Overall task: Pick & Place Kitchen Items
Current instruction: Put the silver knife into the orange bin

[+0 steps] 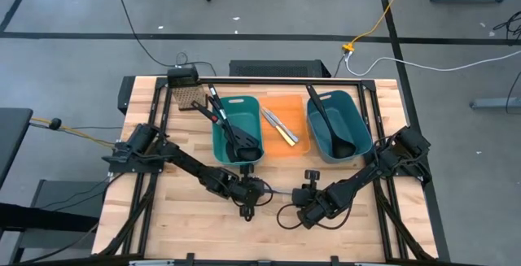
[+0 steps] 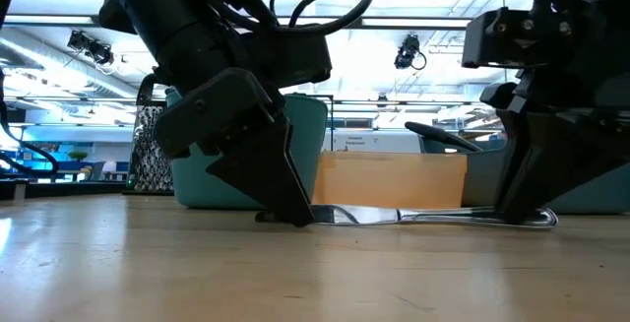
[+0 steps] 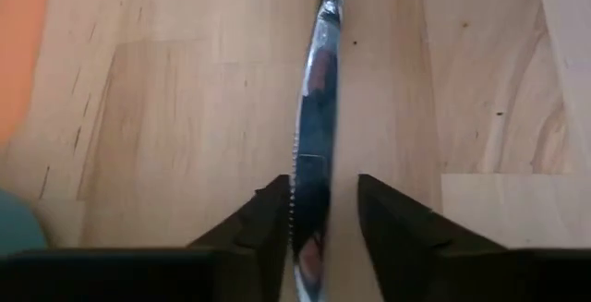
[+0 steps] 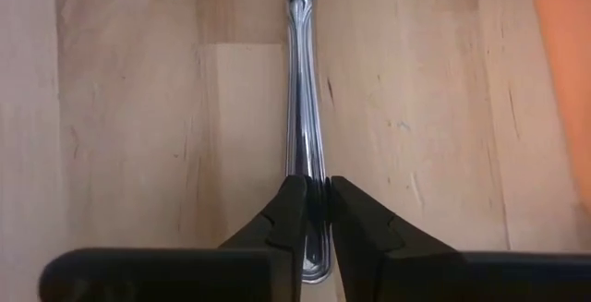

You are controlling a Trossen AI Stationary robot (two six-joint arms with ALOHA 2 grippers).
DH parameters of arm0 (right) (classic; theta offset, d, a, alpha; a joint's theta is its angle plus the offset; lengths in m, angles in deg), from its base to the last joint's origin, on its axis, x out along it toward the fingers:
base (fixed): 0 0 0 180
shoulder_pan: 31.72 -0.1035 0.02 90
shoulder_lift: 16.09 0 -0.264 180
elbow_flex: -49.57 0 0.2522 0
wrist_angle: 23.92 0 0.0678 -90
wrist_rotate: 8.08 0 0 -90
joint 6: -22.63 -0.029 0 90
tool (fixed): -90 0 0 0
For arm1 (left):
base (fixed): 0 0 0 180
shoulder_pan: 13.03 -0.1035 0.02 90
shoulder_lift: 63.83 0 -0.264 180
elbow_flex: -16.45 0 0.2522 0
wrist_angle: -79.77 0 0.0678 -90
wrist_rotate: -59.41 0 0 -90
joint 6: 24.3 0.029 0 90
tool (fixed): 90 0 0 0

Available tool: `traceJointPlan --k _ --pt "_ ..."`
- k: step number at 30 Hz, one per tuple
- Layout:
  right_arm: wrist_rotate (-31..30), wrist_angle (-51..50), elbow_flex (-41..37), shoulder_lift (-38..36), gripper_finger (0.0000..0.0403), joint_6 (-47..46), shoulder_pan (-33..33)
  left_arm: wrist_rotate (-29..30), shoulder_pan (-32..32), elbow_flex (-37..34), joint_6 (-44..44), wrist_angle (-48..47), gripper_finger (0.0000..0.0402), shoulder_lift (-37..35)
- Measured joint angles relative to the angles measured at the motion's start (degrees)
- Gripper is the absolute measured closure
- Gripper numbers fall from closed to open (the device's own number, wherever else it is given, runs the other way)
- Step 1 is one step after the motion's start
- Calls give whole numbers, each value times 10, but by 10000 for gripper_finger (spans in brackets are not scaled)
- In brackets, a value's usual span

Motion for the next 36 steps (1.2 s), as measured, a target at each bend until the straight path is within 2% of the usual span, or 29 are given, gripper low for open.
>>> traceJointPlan --k 6,7,8,15,22,25,30,36 --pt "5 11 0 0 345 1 0 0 0 0 13 -4 362 -1" --pt "26 14 0 1 344 -1 0 -1 0 0 15 -7 379 -1" --pt "23 15 0 2 342 -1 -1 4 0 -1 18 -3 388 1" --pt "33 11 4 -2 334 -1 3 3 4 0 15 -7 390 0" --pt "128 -40 42 -10 291 6 38 9 9 0 13 -7 393 0" --pt "172 -42 45 -11 287 22 57 10 10 0 14 -7 396 0" --pt "213 -43 46 -12 317 50 80 9 11 0 13 -7 393 0" --pt "213 -45 47 -13 372 65 92 4 11 0 12 -7 396 0"
